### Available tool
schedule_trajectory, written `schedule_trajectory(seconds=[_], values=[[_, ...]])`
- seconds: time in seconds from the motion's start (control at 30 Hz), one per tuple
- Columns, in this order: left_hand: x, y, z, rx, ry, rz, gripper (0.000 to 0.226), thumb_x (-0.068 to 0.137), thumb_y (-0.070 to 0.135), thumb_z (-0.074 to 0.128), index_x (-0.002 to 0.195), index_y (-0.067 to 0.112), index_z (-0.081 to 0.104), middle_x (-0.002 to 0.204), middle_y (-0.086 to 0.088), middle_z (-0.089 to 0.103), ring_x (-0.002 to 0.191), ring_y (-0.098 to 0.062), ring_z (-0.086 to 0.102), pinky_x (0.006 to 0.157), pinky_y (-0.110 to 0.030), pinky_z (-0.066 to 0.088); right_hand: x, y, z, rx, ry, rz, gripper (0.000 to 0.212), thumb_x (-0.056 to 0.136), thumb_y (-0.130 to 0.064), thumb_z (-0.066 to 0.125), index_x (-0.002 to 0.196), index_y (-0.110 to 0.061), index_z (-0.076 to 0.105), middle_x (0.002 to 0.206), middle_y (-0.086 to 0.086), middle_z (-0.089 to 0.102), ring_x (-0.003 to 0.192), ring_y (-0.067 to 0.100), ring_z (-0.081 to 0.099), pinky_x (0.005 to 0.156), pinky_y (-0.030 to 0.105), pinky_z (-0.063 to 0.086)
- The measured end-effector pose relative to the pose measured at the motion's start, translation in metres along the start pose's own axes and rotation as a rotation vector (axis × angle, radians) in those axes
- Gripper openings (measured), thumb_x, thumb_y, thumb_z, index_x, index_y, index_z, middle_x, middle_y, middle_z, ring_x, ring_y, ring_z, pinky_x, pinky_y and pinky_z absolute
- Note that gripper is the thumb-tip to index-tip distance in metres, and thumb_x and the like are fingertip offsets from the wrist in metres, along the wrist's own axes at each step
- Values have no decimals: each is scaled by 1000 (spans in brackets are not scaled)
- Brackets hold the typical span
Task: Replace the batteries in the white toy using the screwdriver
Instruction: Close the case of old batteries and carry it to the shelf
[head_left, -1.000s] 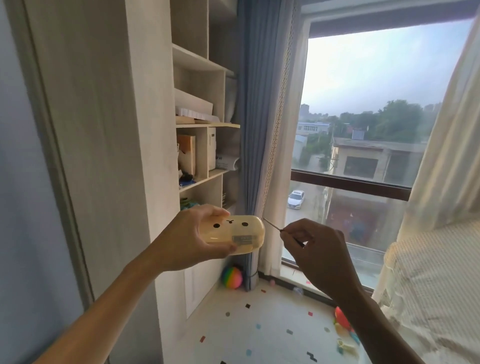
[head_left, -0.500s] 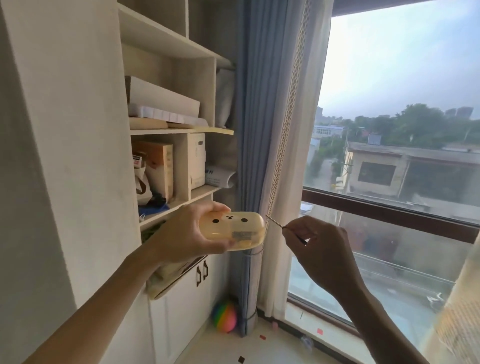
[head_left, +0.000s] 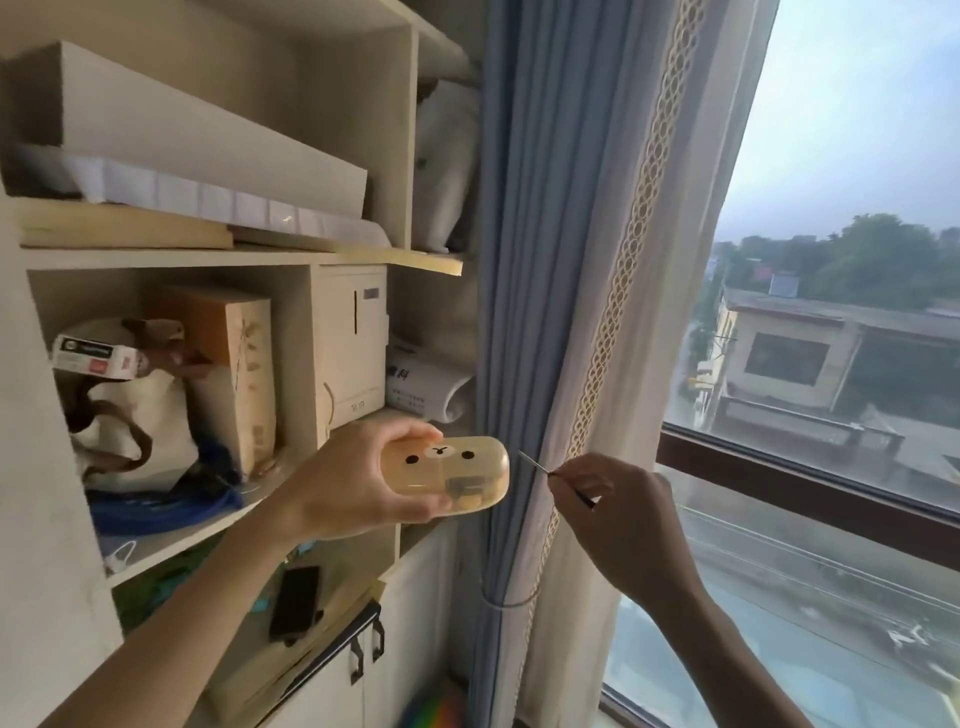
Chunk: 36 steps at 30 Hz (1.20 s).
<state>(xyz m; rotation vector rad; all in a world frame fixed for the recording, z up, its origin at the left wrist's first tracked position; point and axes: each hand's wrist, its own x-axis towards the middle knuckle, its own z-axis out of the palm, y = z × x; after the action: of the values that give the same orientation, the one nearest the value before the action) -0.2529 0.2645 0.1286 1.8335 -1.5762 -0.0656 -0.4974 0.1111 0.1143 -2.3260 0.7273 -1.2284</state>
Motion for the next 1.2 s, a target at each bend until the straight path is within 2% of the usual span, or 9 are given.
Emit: schedule_trajectory(seconds=[0.13, 0.3, 0.43, 0.5, 0.63, 0.8, 0.93, 1.07, 1.2], values=[[68, -45, 3, 56, -23, -52, 78, 66, 70, 81, 134, 39, 58, 115, 28, 64, 105, 7, 62, 87, -26, 60, 75, 41, 45, 17, -49, -20, 8, 88, -17, 76, 91, -24, 81, 75, -17, 76, 69, -5, 72, 70, 18, 62], [129, -96, 11, 121, 11, -170, 71, 67, 64, 86, 129, 41, 59, 115, 29, 63, 104, 8, 60, 86, -18, 57, 164, 92, 106, 31, -159, -105, 10, 90, -18, 75, 84, -24, 79, 61, -20, 68, 56, -2, 68, 52, 11, 52], [169, -139, 21, 187, 72, -305, 69, 69, 63, 85, 129, 43, 57, 118, 31, 60, 108, 8, 58, 80, -6, 48, 238, 129, 170, 88, -237, -191, 8, 90, -16, 76, 87, -23, 80, 72, -21, 67, 64, -9, 65, 61, -1, 44], [183, -161, 26, 230, 115, -404, 77, 68, 65, 84, 135, 39, 56, 126, 27, 61, 113, 5, 59, 85, -5, 43, 272, 143, 203, 137, -322, -241, 10, 91, -15, 75, 88, -24, 79, 75, -17, 70, 64, -9, 65, 63, 4, 50], [207, -189, 28, 341, 134, -601, 91, 68, 71, 79, 146, 35, 50, 142, 21, 58, 122, 1, 56, 104, -22, 47, 330, 158, 262, 203, -509, -318, 14, 92, -15, 73, 80, -21, 75, 79, 1, 78, 73, 15, 74, 67, 39, 62], [234, -230, 40, 456, 63, -813, 91, 66, 80, 66, 144, 35, 52, 134, 20, 60, 117, -5, 59, 100, -32, 52, 367, 167, 348, 140, -666, -356, 11, 94, -26, 71, 82, -26, 72, 81, -6, 72, 74, 9, 68, 68, 34, 62], [242, -266, 59, 654, -31, -860, 63, 71, 80, 55, 116, 36, 66, 108, 18, 67, 104, -9, 54, 92, -33, 51, 364, 170, 402, -78, -635, -498, 12, 95, -33, 67, 86, -27, 73, 81, -5, 72, 74, 12, 65, 74, 34, 59], [245, -282, 70, 721, -78, -841, 74, 71, 79, 45, 126, 34, 63, 117, 15, 67, 110, -11, 50, 98, -35, 47, 352, 165, 424, -353, -645, -658, 12, 97, -28, 62, 96, -25, 73, 102, 3, 74, 110, 24, 56, 101, 45, 38], [250, -287, 77, 770, -117, -856, 72, 75, 72, 43, 129, 28, 61, 123, 9, 66, 116, -15, 51, 103, -36, 47, 346, 161, 428, -463, -680, -705, 18, 100, -24, 56, 105, -21, 73, 114, 6, 73, 126, 30, 43, 106, 49, 29]])
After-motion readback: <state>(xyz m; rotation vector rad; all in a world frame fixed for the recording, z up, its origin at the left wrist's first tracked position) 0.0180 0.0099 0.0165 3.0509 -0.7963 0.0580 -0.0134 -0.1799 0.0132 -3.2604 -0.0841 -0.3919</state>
